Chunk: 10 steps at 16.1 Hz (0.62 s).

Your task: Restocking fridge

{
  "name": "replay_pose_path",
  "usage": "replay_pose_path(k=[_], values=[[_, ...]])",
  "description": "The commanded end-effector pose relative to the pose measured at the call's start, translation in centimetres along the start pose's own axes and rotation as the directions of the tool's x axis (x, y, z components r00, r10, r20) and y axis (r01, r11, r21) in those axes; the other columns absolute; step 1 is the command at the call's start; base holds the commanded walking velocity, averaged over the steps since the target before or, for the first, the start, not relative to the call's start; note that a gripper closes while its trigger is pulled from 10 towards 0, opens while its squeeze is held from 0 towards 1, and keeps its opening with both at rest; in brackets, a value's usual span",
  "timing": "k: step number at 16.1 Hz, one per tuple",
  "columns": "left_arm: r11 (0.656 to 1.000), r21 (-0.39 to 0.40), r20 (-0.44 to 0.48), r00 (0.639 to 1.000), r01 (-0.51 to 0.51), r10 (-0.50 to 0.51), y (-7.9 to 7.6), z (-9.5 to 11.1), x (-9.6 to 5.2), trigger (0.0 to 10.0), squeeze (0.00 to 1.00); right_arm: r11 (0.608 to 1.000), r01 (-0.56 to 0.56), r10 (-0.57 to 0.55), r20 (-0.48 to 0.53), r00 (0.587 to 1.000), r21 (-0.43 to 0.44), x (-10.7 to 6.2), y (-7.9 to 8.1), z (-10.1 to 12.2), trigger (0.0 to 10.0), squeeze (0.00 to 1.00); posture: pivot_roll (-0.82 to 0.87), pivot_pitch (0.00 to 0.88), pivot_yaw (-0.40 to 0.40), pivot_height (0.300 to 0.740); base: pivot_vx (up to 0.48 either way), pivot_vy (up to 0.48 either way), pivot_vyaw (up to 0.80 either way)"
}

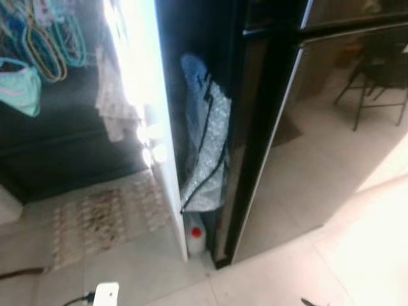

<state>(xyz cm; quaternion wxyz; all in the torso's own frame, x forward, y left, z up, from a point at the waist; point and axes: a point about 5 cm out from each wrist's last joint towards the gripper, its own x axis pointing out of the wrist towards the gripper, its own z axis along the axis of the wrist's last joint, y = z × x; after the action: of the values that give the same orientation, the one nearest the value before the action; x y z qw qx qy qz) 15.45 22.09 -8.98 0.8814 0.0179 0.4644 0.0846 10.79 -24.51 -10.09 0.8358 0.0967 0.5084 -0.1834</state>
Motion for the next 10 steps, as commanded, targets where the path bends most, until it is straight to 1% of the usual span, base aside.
replay_pose_path(k=[1, 3, 4, 6, 7, 8, 9, 10], values=[[1.0, -0.023, -0.014, 1.0, -0.013, 0.013, 0.14, -0.31, -0.05, 10.0, 0.0, 1.0, 0.003, -0.003, -0.017, 1.0, 0.004, -0.11, -0.29, -0.58, 10.0, 0.0, -0.08, 0.0, 0.0, 0.74, 0.0, 0.0, -0.78], [0.999, -0.041, -0.017, 1.0, -0.012, 0.011, 0.13, -0.33, -0.05, 10.0, 0.0, 1.0, -0.005, 0.005, -0.007, 1.0, -0.001, -0.1, -0.2, -0.46, 10.0, 0.0, -0.07, 0.0, 0.001, 0.74, 0.0, 0.0, 0.0], [0.999, -0.046, -0.017, 1.0, -0.01, 0.01, 0.13, -0.33, -0.04, 10.0, 0.0, 1.0, -0.005, 0.005, 0.0, 1.0, 0.015, -0.1, -0.17, -0.42, 10.0, 0.0, -0.07, 0.0, 0.0, 0.74, 0.0, 0.0, 0.0], [0.999, -0.049, -0.016, 1.0, -0.009, 0.008, 0.15, -0.3, -0.04, 10.0, 0.0, 1.0, -0.005, 0.005, 0.002, 1.0, 0.016, -0.1, -0.13, -0.4, 10.0, 0.0, -0.07, 0.0, 0.002, 0.74, 0.0, 0.302, 0.0], [0.999, -0.049, -0.015, 1.0, -0.008, 0.007, 0.15, -0.29, -0.04, 10.0, 0.0, 0.999, -0.004, 0.003, 0.003, 1.0, 0.037, -0.1, -0.1, -0.44, 10.0, 0.0, -0.07, 0.0, 0.003, 0.74, 0.0, 0.319, 0.0], [0.999, -0.05, -0.015, 1.0, -0.007, 0.007, 0.15, -0.28, -0.04, 10.0, 0.0, 0.999, -0.003, 0.003, 0.001, 1.0, 0.037, -0.1, -0.1, -0.46, 10.0, 0.0, -0.07, 0.0, 0.003, 0.74, 0.0, 0.319, 0.0], [0.999, -0.048, -0.016, 1.0, -0.007, 0.006, 0.15, -0.28, -0.03, 10.0, 0.0, 0.999, -0.007, 0.007, -0.002, 1.0, 0.045, -0.1, -0.07, -0.51, 10.0, 0.0, -0.07, 0.0, 0.003, 0.74, 0.0, 0.322, -0.8], [0.999, -0.042, -0.013, 1.0, -0.005, 0.004, 0.15, -0.23, -0.03, 10.0, 0.0, 1.0, -0.011, 0.011, -0.003, 1.0, 0.03, -0.09, -0.06, -0.47, 10.0, 0.0, -0.07, 0.0, 0.005, 0.74, 0.0, 0.0, -0.79]])
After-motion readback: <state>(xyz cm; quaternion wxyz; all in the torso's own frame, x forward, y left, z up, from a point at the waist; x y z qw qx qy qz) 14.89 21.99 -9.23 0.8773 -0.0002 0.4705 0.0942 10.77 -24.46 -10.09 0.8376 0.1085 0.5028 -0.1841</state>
